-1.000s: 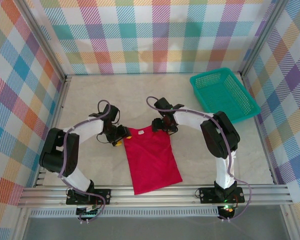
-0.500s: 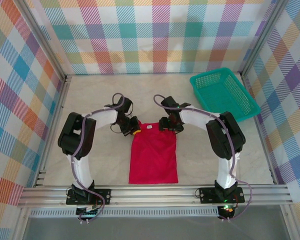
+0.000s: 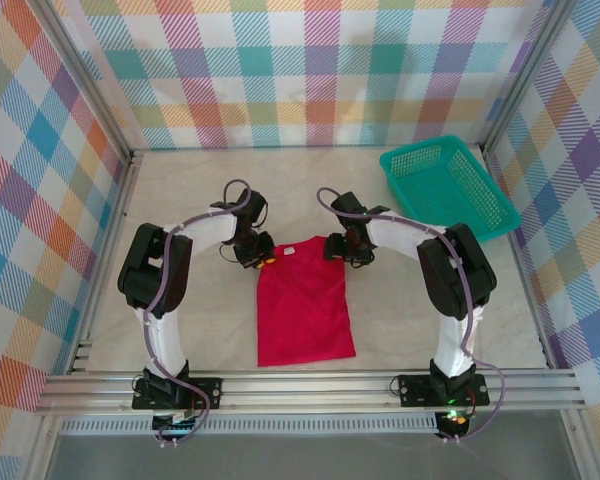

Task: Fold the inside-out t-shirt

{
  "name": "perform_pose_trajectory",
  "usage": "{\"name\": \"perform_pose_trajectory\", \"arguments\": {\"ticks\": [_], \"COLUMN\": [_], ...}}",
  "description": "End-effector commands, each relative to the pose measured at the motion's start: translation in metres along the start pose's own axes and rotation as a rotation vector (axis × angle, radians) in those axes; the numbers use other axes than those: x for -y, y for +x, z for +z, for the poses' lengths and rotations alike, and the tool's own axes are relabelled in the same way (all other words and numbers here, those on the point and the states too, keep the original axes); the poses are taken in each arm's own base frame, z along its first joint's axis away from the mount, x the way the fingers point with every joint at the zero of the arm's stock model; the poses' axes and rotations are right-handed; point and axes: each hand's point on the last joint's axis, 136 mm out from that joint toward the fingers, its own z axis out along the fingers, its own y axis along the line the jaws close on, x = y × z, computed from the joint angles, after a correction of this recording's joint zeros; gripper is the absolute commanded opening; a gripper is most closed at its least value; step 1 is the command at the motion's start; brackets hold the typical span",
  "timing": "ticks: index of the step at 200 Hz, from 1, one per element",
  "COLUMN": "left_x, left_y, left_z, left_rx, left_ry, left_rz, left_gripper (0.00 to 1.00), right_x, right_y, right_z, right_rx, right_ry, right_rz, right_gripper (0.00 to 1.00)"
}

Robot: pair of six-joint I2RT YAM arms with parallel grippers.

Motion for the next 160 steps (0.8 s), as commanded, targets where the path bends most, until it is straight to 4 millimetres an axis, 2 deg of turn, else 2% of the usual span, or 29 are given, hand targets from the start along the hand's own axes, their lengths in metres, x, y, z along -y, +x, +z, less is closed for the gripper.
{"name": "perform_pose_trajectory", "arguments": {"ticks": [1,18,44,85,131,160], "left_x": [-0.018,-0.020,-0.022,-0.019,-0.012,-0.011], "left_y": [0.004,0.004,0.003,0.002,0.006,0.009], "left_z": [0.002,0.008,0.015,0.021,0.025,0.028], "left_rx": [-0.009,-0.019,-0.031,-0.041,-0.049,-0.060], "left_ry": [-0.066,-0.075,-0.085,-0.076,-0.045,-0.045], "left_rz": [-0.001,0.001,0.001,-0.003,-0.015,-0.017], "left_gripper": [0.19,0.20,0.20,0.18,0.10,0.00], "right_x": [-0.021,-0.024,-0.023,-0.035,-0.041,-0.040], "right_y": [-0.002,-0.001,0.003,0.007,0.020,0.022], "right_z": [0.010,0.020,0.039,0.047,0.059,0.063], "right_rx": [-0.017,-0.030,-0.059,-0.069,-0.114,-0.127], "right_ry": [-0.043,-0.037,-0.008,0.010,0.013,0.006], "right_rz": [-0.005,-0.008,-0.017,-0.046,-0.015,-0.005], "right_gripper": [0.68,0.64,0.49,0.29,0.22,0.08]}}
